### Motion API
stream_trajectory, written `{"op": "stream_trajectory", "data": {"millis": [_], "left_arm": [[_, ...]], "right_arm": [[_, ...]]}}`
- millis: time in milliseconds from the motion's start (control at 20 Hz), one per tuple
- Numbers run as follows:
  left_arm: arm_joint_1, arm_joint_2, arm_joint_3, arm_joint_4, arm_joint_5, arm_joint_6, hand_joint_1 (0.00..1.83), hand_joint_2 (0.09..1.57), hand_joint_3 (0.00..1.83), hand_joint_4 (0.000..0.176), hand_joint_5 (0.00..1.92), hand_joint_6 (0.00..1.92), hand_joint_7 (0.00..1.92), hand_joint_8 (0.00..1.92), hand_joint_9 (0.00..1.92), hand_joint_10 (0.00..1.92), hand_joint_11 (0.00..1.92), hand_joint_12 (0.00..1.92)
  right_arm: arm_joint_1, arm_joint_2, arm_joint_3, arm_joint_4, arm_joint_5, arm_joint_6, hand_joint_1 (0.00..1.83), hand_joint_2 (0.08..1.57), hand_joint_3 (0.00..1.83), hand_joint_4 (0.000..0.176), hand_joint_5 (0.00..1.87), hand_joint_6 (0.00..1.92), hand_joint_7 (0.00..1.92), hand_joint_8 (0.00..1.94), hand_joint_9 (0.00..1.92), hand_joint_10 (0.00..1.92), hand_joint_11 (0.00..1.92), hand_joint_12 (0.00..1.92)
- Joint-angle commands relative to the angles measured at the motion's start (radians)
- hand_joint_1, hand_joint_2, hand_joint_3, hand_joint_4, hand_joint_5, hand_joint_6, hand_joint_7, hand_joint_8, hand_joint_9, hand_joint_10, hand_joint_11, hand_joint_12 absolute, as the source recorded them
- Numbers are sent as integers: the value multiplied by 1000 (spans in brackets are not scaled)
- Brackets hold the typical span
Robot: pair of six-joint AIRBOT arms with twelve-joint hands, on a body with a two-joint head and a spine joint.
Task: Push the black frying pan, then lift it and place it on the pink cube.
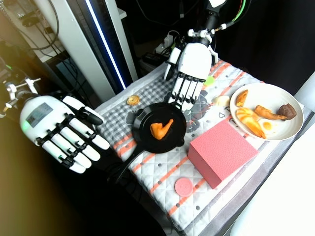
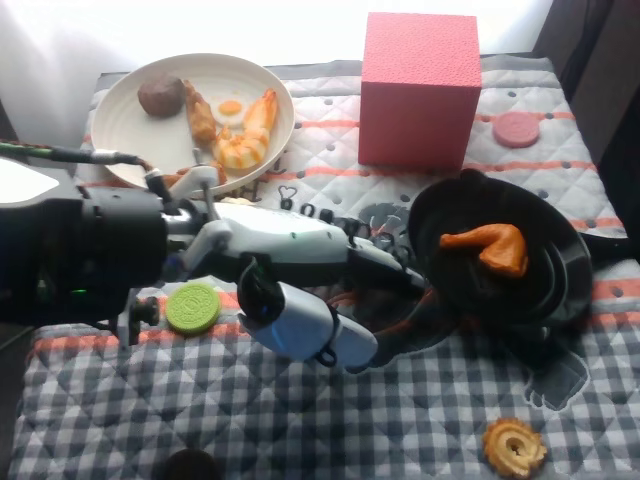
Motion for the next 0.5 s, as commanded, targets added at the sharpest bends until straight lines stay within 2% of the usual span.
{"op": "stream_trajectory", "data": {"millis": [0, 50, 100, 200, 250, 300, 400, 450], "left_arm": [[-12, -11, 3, -13, -39, -3, 383, 1357, 0, 37, 254, 9, 159, 2, 122, 5, 0, 620], [-15, -21, 8, -11, -41, -3, 375, 1360, 0, 37, 267, 9, 183, 5, 147, 11, 0, 733], [-16, -25, 11, -11, -42, -3, 363, 1360, 1, 44, 273, 8, 192, 4, 157, 12, 0, 822], [-22, -43, 20, -2, -43, -3, 382, 1356, 0, 44, 290, 8, 216, 5, 176, 14, 0, 944], [-26, -54, 27, 1, -43, -2, 384, 1358, 0, 46, 293, 8, 217, 4, 177, 13, 0, 952], [-28, -59, 29, 2, -42, -2, 383, 1354, 0, 41, 286, 4, 208, 3, 170, 9, 0, 873], [-37, -78, 44, 4, -36, 2, 415, 1331, 0, 40, 307, 10, 226, 8, 195, 16, 0, 860], [-42, -87, 49, 4, -33, 7, 445, 1312, 0, 42, 333, 15, 253, 10, 225, 23, 0, 964]], "right_arm": [[0, 2, 4, -3, 128, 3, 424, 1229, 0, 40, 0, 0, 0, 0, 0, 0, 0, 879], [0, 2, 4, -3, 128, 3, 436, 1231, 0, 30, 0, 0, 0, 0, 0, 0, 0, 911], [-1, 2, 4, -3, 128, 3, 429, 1229, 0, 34, 0, 0, 0, 0, 0, 0, 0, 921], [-3, 0, 4, -3, 128, 4, 424, 1226, 1, 49, 0, 0, 0, 0, 0, 0, 0, 967], [-3, -1, 4, -3, 128, 4, 415, 1221, 0, 61, 0, 0, 0, 0, 0, 0, 0, 896], [-4, -1, 4, -3, 128, 4, 428, 1215, 0, 63, 0, 0, 0, 0, 0, 0, 0, 875], [-4, -1, 4, -3, 128, 4, 432, 1210, 0, 55, 0, 0, 0, 0, 0, 0, 0, 744], [-4, -1, 4, -3, 128, 4, 437, 1218, 0, 54, 0, 0, 0, 0, 0, 0, 0, 632]]}}
